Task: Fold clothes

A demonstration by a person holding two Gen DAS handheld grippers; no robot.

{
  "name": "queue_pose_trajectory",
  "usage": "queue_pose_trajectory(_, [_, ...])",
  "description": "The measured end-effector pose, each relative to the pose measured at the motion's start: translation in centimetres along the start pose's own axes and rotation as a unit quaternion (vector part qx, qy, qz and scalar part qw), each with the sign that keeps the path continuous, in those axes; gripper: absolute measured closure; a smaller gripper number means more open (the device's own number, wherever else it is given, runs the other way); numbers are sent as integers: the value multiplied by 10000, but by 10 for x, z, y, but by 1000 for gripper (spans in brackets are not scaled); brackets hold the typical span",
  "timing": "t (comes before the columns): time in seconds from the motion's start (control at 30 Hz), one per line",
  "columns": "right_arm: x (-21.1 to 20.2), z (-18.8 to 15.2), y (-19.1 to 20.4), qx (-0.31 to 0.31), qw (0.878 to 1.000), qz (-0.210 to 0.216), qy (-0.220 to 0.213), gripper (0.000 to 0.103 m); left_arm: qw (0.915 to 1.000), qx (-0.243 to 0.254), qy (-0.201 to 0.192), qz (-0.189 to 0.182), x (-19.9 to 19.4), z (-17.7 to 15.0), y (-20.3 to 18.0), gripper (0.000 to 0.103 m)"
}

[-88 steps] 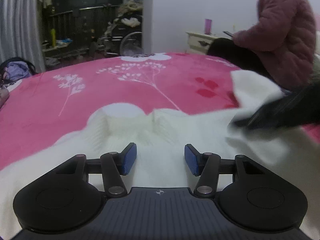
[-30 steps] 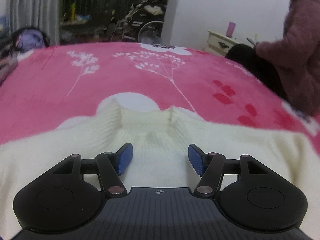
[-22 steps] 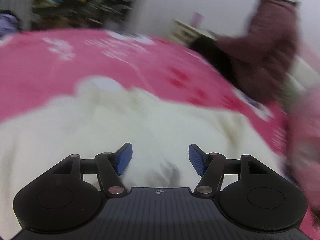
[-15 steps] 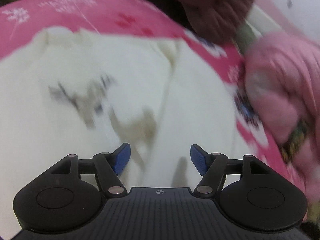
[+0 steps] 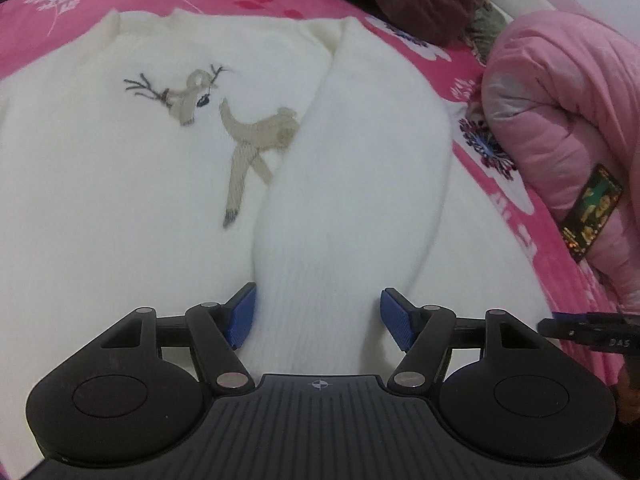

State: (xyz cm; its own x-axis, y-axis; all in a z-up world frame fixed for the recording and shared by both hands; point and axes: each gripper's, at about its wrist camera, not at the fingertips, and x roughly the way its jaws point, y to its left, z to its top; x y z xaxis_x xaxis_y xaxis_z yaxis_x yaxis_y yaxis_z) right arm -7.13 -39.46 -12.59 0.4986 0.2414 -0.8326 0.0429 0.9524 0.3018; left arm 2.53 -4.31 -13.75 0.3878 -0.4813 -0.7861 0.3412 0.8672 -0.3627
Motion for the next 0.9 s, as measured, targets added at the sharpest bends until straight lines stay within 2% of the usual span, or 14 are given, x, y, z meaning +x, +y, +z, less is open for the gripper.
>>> queue_pose_trajectory(0.03, [-1, -3, 3, -176, 9998, -105, -23, 70, 10000, 7, -30, 14, -2, -3, -1, 47])
queue_pose_trajectory(0.13, [-14, -2, 9, -159, 9993, -279, -179, 70, 10000, -7, 0, -84, -9, -8, 0, 51])
queue_pose_trajectory(0.2, [-26, 5, 11, 101, 9987, 200, -455, 68, 9994, -29, 81, -321, -16, -9, 5, 51])
queue_pose_trajectory(0.3, [-20, 18, 16, 731, 9872, 1341, -457, 61, 9974, -87, 127, -702, -27, -13, 16, 45])
queue_pose_trajectory(0.37, [-2, 24, 21, 1162, 9742, 1922, -225, 57, 9974, -210, -21, -684, -32, -12, 22, 41])
queue_pose_trajectory(0.43, [25, 29, 31, 1467, 9628, 2266, 91, 56, 9967, -441, -194, -659, -32, -8, 31, 41])
queue_pose_trajectory(0.53, [62, 35, 43, 1816, 9524, 2424, 346, 55, 9957, -708, -296, -522, -19, 0, 43, 41])
queue_pose_trajectory(0.67, [99, 37, 53, 2292, 9354, 2642, 513, 56, 9960, -666, -396, -455, -3, 5, 43, 48])
queue_pose_trajectory(0.73, [107, 39, 64, 2260, 9370, 2626, 447, 57, 9960, -654, -496, -364, 0, 8, 40, 53])
queue_pose_trajectory(0.8, [113, 40, 74, 2197, 9404, 2572, 362, 65, 9943, -818, -578, -369, 3, 10, 42, 57])
queue_pose_trajectory(0.9, [123, 41, 82, 2305, 9397, 2511, 271, 74, 9911, -1104, -623, -404, 5, 15, 49, 74])
